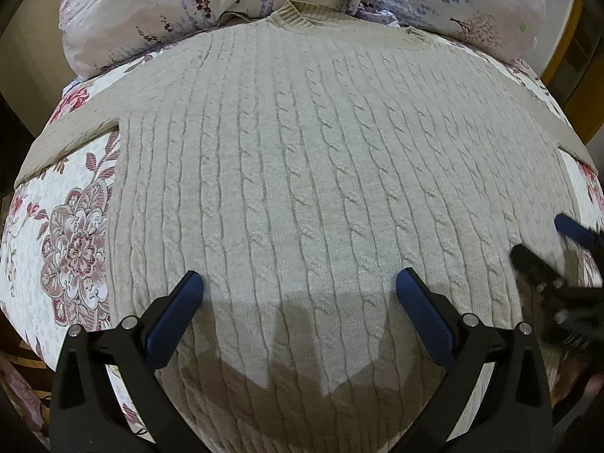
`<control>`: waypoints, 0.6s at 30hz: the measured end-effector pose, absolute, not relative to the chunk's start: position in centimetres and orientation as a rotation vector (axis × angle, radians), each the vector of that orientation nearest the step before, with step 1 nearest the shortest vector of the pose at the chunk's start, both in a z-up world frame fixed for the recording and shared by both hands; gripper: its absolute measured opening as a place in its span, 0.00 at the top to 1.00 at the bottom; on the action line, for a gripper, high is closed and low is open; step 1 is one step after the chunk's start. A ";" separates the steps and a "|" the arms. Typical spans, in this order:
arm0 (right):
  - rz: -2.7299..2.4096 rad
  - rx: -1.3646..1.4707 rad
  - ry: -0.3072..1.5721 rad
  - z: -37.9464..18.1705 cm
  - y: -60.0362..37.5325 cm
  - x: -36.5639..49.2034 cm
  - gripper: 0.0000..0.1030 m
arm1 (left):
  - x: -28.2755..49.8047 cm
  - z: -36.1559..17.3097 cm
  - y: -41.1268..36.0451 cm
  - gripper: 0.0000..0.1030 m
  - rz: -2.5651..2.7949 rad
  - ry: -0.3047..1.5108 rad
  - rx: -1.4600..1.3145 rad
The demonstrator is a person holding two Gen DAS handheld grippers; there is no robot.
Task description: Fold small clothes
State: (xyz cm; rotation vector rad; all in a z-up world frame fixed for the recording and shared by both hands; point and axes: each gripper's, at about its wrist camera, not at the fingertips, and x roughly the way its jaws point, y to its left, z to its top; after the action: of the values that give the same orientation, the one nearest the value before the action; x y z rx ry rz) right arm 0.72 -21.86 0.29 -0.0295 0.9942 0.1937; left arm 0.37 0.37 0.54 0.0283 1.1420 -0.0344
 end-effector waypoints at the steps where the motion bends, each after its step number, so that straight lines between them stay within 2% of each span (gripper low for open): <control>1: 0.198 0.005 0.991 0.8 -23.0 1.2 0.01 | 0.5 0.8 0.7 0.02 -0.031 1.144 0.012; 4: 0.046 0.272 0.879 3.7 -33.0 3.7 0.02 | 1.2 1.7 3.2 0.02 0.037 1.113 -0.090; 5: -0.018 0.338 0.858 4.1 -36.2 4.4 0.07 | 1.5 1.9 4.2 0.02 0.054 1.108 -0.133; 6: -0.082 0.401 0.844 4.4 -39.3 5.1 0.18 | 1.8 2.1 5.5 0.02 0.071 1.100 -0.189; 9: -0.288 0.660 0.786 4.5 -50.9 6.7 0.33 | 2.3 2.4 9.6 0.02 0.113 1.030 -0.369; 13: -0.495 0.921 0.763 2.2 -61.6 7.6 0.41 | 2.3 3.1 13.0 0.02 0.202 0.930 -0.433; 16: -0.526 0.987 0.801 0.2 -63.8 8.1 0.57 | 2.5 3.6 14.2 0.02 0.244 0.902 -0.403; 18: -0.539 0.990 0.802 -0.7 -64.4 8.7 0.77 | 2.6 3.8 15.2 0.02 0.247 0.901 -0.396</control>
State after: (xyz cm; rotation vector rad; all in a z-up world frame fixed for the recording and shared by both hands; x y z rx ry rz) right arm 8.71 -64.36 -0.70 0.9902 0.8017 -0.5386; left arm 2.60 15.21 3.81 -0.3961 0.9012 0.2472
